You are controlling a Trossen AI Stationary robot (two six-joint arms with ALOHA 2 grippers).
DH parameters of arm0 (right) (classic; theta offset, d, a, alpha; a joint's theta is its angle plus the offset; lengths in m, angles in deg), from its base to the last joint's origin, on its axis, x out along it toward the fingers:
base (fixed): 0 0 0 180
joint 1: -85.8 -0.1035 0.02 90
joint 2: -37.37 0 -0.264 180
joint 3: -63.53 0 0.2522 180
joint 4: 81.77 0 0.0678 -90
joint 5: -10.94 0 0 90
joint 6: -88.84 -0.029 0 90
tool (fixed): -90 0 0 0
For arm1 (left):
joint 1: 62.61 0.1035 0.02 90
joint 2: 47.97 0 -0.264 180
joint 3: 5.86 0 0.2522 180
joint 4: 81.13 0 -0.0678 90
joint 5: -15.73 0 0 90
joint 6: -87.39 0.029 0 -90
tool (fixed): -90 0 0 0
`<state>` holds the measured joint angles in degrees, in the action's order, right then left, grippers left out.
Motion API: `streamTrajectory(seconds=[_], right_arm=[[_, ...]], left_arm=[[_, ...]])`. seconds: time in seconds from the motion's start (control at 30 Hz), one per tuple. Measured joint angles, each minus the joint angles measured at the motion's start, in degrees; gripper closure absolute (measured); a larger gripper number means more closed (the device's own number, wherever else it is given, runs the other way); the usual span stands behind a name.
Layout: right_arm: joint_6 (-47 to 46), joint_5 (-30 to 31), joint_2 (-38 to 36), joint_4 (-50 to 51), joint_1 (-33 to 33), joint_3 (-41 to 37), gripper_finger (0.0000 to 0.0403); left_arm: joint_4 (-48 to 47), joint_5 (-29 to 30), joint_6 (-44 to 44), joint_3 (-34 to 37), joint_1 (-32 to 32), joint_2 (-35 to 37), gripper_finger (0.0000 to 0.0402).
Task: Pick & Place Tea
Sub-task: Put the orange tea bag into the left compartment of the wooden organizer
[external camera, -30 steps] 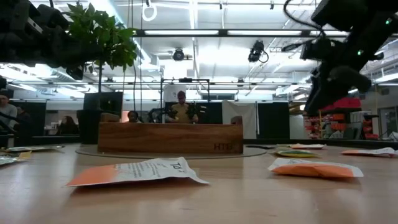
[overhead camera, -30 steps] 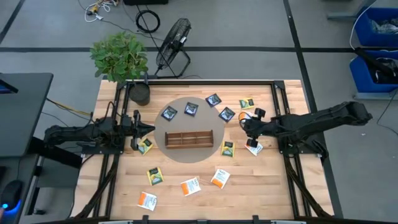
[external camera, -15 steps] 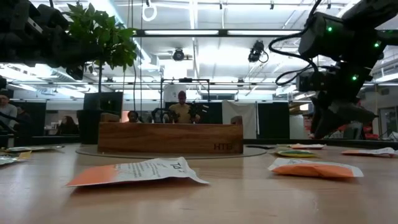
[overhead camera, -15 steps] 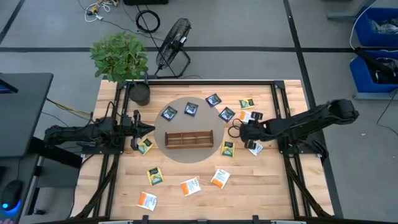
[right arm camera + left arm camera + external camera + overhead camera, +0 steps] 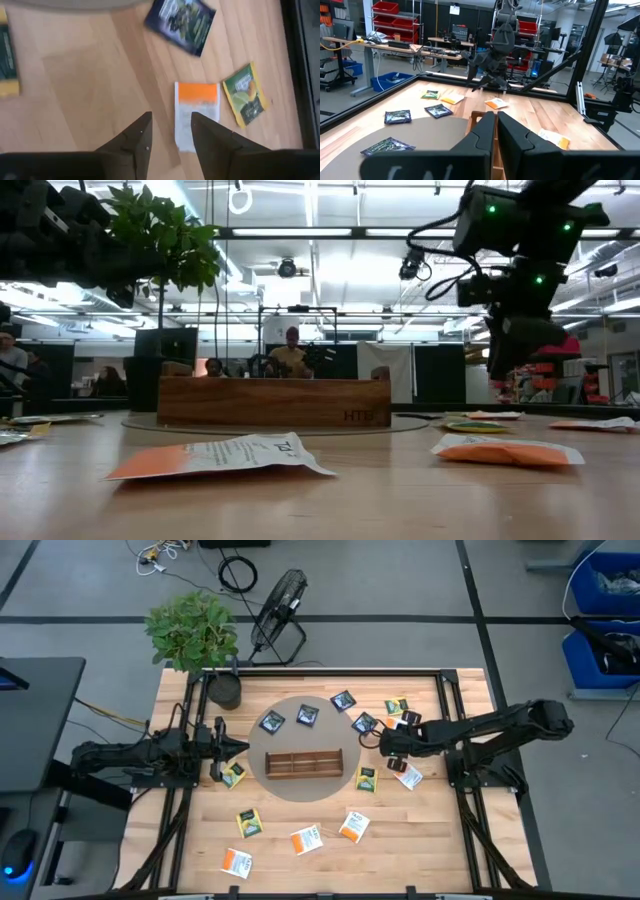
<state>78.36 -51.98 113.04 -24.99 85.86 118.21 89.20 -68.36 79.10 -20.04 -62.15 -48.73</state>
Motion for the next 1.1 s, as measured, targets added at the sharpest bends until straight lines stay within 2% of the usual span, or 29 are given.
streamTrajectory(seconds=[0.13, 0.27, 0.57, 0.77, 1.0, 1.1], right_arm=[[1.4, -3.3, 2.4, -0.4, -0.4, -0.2, 0.0256], [-0.3, 0.5, 6.3, 0.1, -0.9, -0.2, 0.0243], [-2.6, 1.9, 14.3, 1.2, -0.2, -0.1, 0.0235], [-4.5, 6.3, 14.9, 1.8, 1.8, -0.1, 0.0237], [-2.7, 2.1, 14.7, 0.9, 5.0, -0.1, 0.0238], [-2.5, 2.6, 14.7, 0.7, 6.1, -0.3, 0.0238]], left_arm=[[0.1, 0.0, 0.0, 0.0, 0.0, 0.0, 0.0376], [0.3, 0.0, 0.0, 0.0, 0.0, 0.0, 0.0376], [0.7, 0.0, -0.1, 0.0, 0.0, 0.0, 0.0376], [1.0, 0.0, 0.5, 0.0, 0.0, 0.0, 0.0376], [1.3, 0.0, 0.6, 0.0, 0.0, 0.0, 0.0376], [1.3, 0.0, 0.6, 0.0, 0.0, 0.0, 0.0376]])
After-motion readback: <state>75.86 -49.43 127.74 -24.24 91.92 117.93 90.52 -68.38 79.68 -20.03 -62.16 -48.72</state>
